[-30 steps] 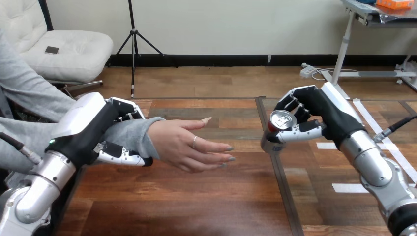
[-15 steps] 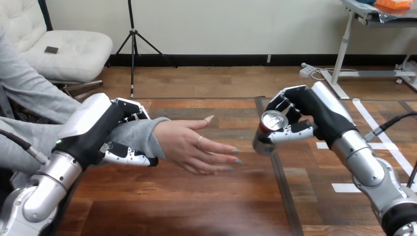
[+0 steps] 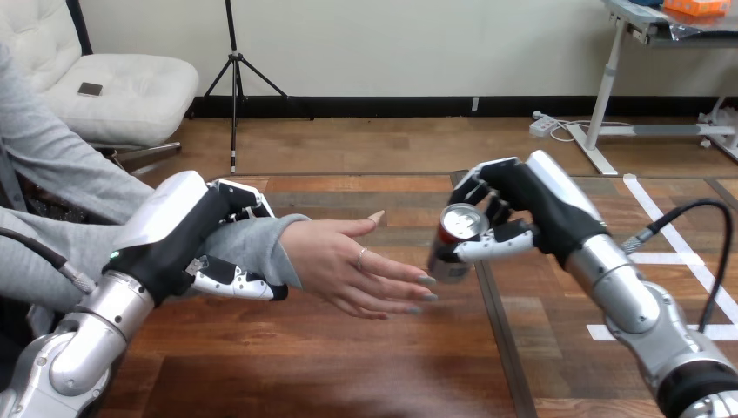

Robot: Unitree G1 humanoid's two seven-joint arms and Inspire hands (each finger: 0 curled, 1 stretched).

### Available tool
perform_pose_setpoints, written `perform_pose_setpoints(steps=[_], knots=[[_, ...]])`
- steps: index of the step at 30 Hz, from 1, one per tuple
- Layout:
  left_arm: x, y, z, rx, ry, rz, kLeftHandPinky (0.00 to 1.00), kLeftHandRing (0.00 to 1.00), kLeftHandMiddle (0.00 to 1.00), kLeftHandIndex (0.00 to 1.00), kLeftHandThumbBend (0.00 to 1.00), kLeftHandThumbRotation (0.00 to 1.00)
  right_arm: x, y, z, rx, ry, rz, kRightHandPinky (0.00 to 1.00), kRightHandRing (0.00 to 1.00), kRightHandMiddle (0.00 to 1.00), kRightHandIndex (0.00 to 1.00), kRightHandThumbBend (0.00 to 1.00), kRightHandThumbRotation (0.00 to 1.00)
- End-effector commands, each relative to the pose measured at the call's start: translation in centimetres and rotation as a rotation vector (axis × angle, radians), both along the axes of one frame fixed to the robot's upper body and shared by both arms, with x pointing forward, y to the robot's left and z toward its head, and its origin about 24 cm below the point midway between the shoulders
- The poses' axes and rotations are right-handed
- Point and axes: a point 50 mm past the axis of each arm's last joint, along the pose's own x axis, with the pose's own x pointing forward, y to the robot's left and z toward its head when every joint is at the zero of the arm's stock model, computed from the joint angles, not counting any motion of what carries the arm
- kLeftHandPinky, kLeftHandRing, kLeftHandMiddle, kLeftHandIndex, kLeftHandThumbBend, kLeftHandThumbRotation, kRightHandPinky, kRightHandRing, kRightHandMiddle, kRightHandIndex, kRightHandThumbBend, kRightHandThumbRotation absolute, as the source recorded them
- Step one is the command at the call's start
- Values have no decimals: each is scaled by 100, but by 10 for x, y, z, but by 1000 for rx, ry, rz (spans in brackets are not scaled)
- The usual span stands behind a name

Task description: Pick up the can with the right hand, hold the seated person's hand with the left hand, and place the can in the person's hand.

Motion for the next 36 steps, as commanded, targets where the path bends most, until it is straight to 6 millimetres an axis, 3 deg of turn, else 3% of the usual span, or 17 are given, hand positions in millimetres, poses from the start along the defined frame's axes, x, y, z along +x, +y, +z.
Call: perform_pose_setpoints(steps=[1,36], knots=[[17,-21,33,-60,-137,-78,20,24,31,42,74,0,21,28,52,61,-184,92,35,37,42,45,69,0],[16,-23,28,-56,-126,-80,21,26,33,42,74,0,19,76,64,119,-229,259,34,36,41,45,69,0]])
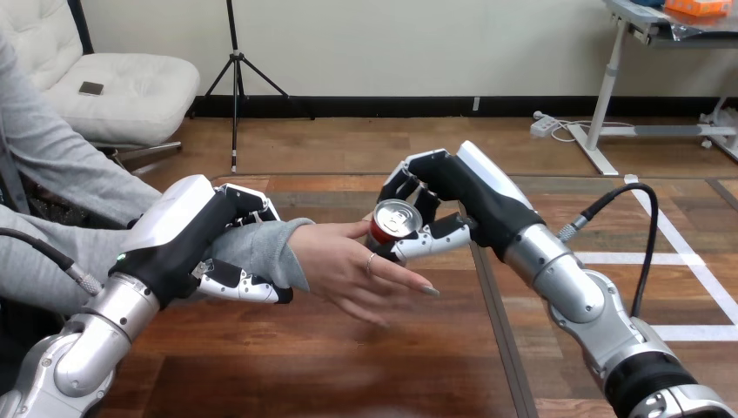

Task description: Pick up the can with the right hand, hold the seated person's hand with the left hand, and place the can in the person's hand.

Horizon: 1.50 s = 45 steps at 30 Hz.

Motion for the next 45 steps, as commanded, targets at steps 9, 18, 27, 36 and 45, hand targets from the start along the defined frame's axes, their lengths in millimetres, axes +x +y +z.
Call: perform_pose_setpoints(steps=[9,18,27,36,45], knots=[[16,-20,31,-58,-142,-68,22,26,33,42,74,0,13,30,57,67,-217,120,32,35,41,44,69,0],[15,-19,31,-60,-142,-64,22,26,33,42,74,0,11,35,60,77,-232,149,31,34,41,44,70,0],[15,-19,30,-61,-142,-62,21,25,33,42,73,0,10,38,62,82,-243,167,32,35,41,44,70,0],[14,-18,29,-61,-136,-55,21,26,33,42,72,0,8,38,63,84,-250,179,32,35,41,44,70,0],[14,-17,29,-60,-132,-50,22,27,34,42,72,0,7,38,63,91,-255,185,32,35,41,44,70,0]])
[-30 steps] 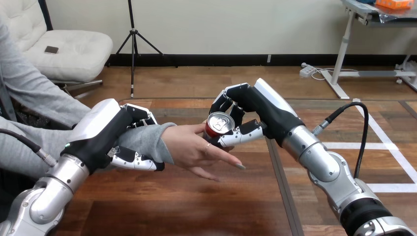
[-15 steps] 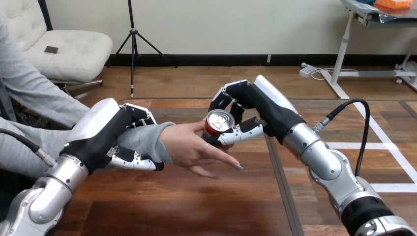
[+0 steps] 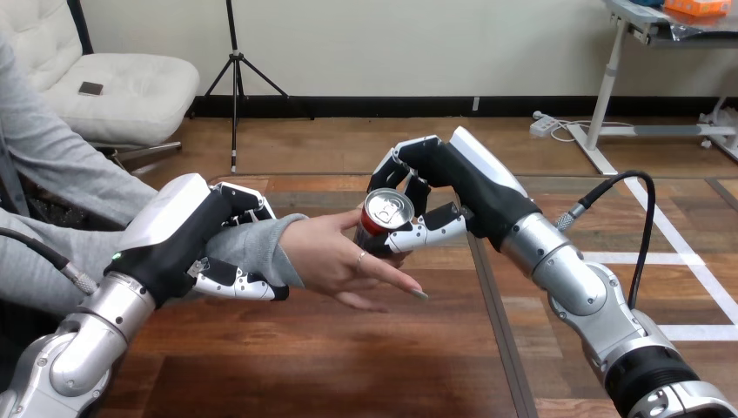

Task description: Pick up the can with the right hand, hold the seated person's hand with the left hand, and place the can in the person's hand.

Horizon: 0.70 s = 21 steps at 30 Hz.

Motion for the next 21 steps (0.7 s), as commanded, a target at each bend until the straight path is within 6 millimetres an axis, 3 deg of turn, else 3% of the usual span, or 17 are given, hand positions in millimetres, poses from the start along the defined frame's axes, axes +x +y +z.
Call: perform_pose_setpoints(steps=[1,17,21], knots=[[14,-19,28,-62,-131,-59,22,27,34,42,72,0,7,31,50,65,-192,122,32,35,42,44,70,0],[13,-19,27,-65,-128,-54,22,27,34,42,72,0,10,25,47,54,-126,113,32,37,43,45,70,0],[13,-19,28,-65,-128,-55,23,28,35,42,71,0,11,23,46,49,-95,107,34,41,45,48,72,4]])
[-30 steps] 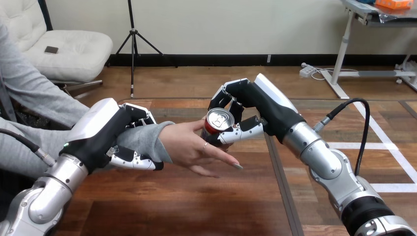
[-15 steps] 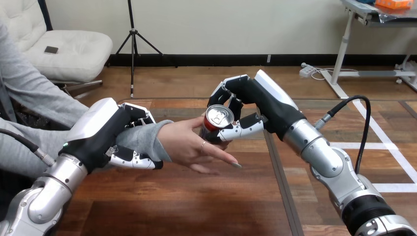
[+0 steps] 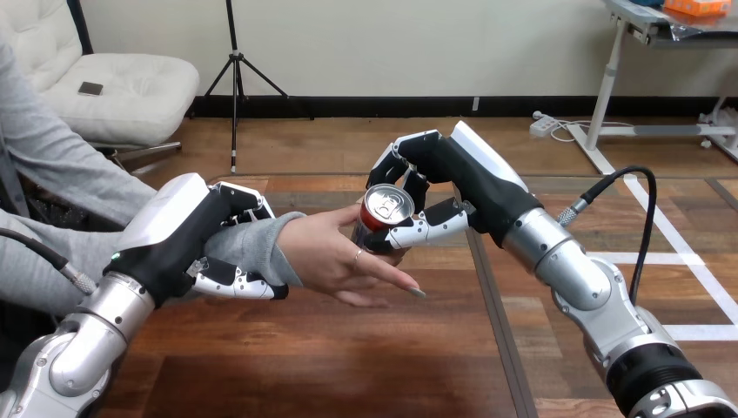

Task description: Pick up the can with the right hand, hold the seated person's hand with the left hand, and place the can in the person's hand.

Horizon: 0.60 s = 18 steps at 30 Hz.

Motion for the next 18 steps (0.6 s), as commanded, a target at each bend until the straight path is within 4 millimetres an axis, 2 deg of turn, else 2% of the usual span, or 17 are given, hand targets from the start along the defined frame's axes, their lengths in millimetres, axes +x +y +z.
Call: perform_pose_setpoints(steps=[1,5,6,14,15,18], knots=[[13,-20,28,-63,-128,-58,23,28,35,42,71,0,9,24,41,39,-118,84,35,41,46,48,72,7],[13,-19,28,-61,-127,-60,24,29,35,42,71,0,9,22,41,38,-106,77,37,43,48,50,72,19],[13,-19,28,-60,-128,-60,24,28,35,42,71,0,9,21,41,38,-103,76,38,45,48,51,72,28],[13,-19,28,-58,-119,-51,24,29,36,42,70,0,8,19,40,33,-93,66,41,47,50,53,75,51],[13,-19,28,-58,-118,-51,25,29,36,42,70,0,8,18,40,32,-93,65,42,48,51,54,77,57],[13,-19,28,-54,-118,-50,25,30,37,42,70,0,8,18,39,30,-93,63,43,48,51,54,77,64]])
